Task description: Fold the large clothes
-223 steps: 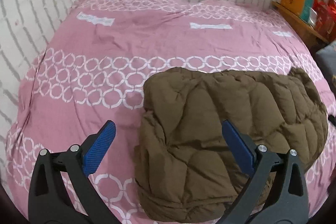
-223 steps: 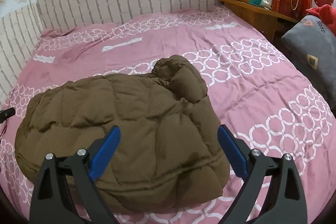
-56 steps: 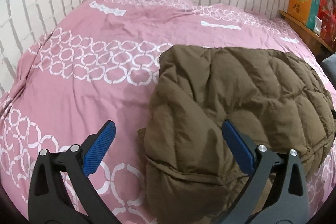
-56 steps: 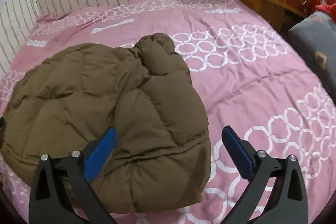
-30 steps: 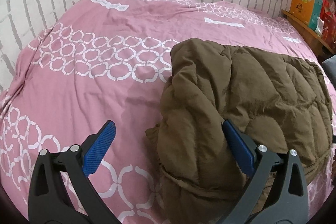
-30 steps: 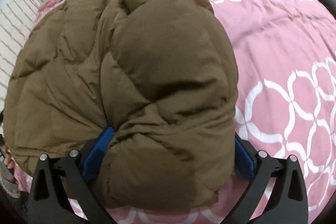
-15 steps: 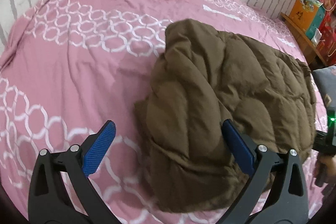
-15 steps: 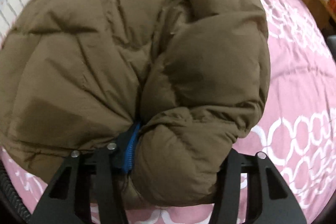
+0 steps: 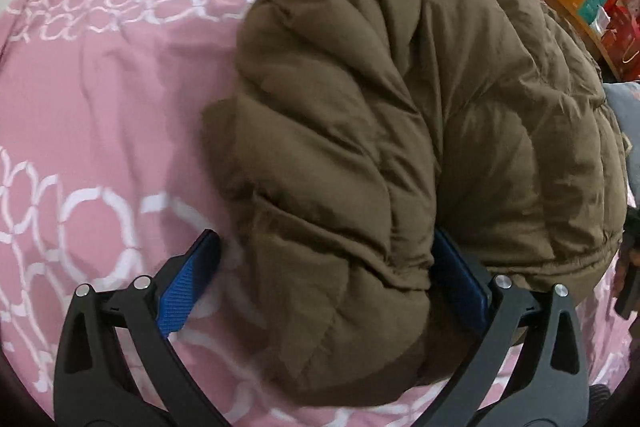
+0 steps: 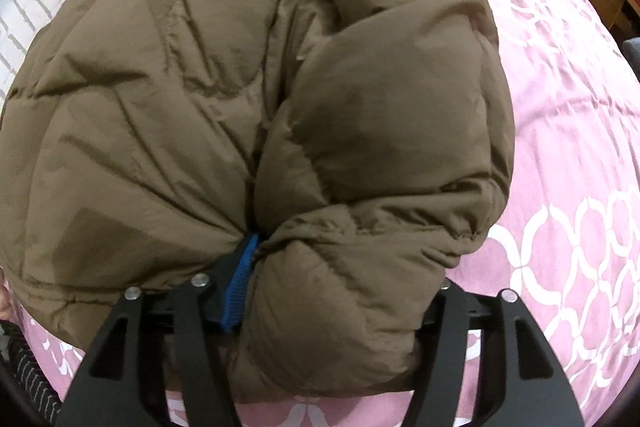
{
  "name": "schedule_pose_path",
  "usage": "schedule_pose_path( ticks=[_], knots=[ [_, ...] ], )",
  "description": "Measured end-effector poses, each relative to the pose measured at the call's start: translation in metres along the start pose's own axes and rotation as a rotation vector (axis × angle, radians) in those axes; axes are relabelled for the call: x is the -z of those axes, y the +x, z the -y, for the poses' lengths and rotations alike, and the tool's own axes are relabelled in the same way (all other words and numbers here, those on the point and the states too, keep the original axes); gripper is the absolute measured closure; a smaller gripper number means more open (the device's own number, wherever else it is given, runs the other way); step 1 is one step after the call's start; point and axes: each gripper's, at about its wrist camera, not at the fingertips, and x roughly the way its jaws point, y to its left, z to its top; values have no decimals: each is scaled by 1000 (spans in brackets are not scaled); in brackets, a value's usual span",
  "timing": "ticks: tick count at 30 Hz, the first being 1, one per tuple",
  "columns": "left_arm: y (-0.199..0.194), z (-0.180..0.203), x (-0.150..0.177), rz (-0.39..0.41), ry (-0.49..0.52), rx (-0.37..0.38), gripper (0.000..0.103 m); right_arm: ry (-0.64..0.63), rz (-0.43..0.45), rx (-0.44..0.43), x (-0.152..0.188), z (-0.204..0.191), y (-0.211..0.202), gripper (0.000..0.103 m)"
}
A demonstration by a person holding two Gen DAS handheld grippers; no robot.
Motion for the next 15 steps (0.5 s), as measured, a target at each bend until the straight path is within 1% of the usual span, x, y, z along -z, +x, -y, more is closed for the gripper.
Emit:
schedule_pose_path(
  ticks=[2,3,5,7,8,9,12,14,15],
  knots=[
    [7,11,-6,0,39,-2,3,15,10,-13,0,10,0,38],
    [12,14,-10,-8,42,5,3,22,12,-23,0,17,1,35],
    [19,15,-17,-27,30,29,3,33,11,-43,0,25,2,30],
    [24,13,-22,-48,14,47,3,43,6,-53,-3,31,5,22],
    [24,13,-22,-54,17,46,3,46,3,-59,-5,34,8,21],
    [24,14,-24,-60,21,44,3,50,0,-66,-7,37,10,20],
    [19,20,-30,-85,32,63,10,62,1,-76,-9,41,14,19],
    [15,24,-33,-93,35,70,12,84,6,-85,-7,51,17,21],
    [13,24,-34,-95,37,71,13,90,8,-90,-4,52,17,26]
  ],
)
